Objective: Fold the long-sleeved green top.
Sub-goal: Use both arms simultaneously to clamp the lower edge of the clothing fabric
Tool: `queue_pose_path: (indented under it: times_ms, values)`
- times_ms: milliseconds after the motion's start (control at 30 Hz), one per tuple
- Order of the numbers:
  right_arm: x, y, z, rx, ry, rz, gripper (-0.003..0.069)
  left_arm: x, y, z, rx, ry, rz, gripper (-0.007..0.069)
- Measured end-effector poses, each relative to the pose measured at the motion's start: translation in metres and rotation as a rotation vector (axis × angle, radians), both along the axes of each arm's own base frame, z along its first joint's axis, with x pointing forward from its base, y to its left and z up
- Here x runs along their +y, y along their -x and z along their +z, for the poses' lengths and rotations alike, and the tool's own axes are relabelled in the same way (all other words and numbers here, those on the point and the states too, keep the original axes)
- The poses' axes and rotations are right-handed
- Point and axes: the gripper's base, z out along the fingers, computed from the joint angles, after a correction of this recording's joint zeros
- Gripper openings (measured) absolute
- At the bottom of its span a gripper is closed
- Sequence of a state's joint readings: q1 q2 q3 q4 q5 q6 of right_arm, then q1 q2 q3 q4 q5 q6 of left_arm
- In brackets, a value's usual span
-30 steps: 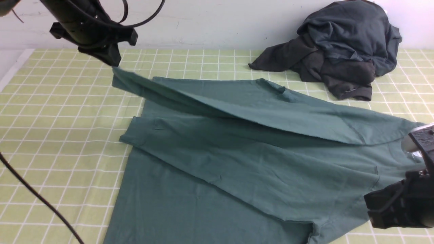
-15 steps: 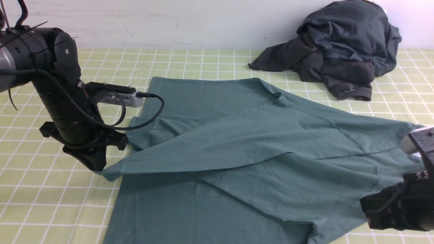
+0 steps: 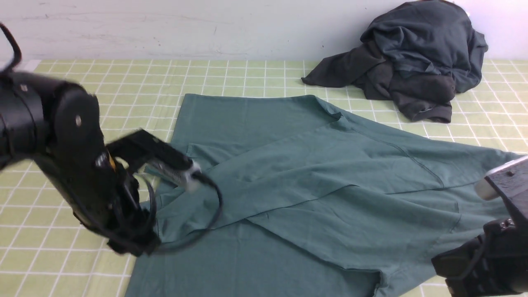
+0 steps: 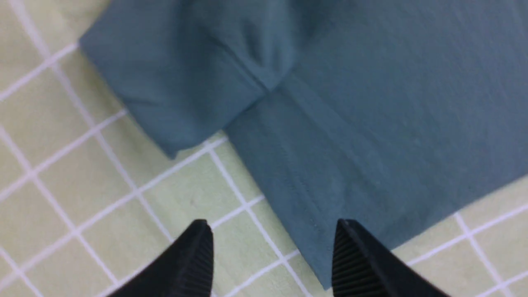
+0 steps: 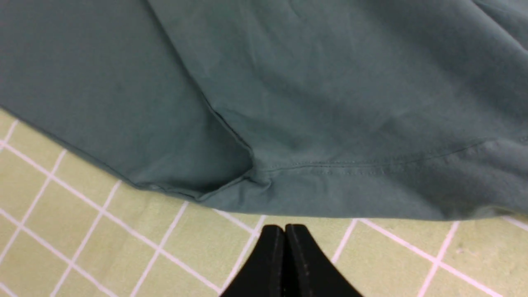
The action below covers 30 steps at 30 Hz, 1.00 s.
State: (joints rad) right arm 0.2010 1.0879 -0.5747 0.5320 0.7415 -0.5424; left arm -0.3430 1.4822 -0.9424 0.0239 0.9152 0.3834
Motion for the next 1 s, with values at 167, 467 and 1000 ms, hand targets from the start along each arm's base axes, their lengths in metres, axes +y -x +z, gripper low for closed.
queue_pose_path:
  times_ms: [167, 467, 1000]
  values:
    - [0.005, 0.0, 0.003, -0.034, -0.037, 0.066, -0.0013, -0.007, 0.037, -0.048, -0.054, -0.103, -0.441, 0.0368]
    - [0.01, 0.0, 0.006, -0.072, -0.074, 0.128, -0.0013, -0.009, 0.04, -0.077, -0.055, -0.099, -0.531, 0.0368]
    - [0.012, 0.002, 0.005, -0.056, -0.078, 0.155, -0.0013, -0.01, 0.056, -0.064, 0.004, 0.012, -0.418, 0.0286]
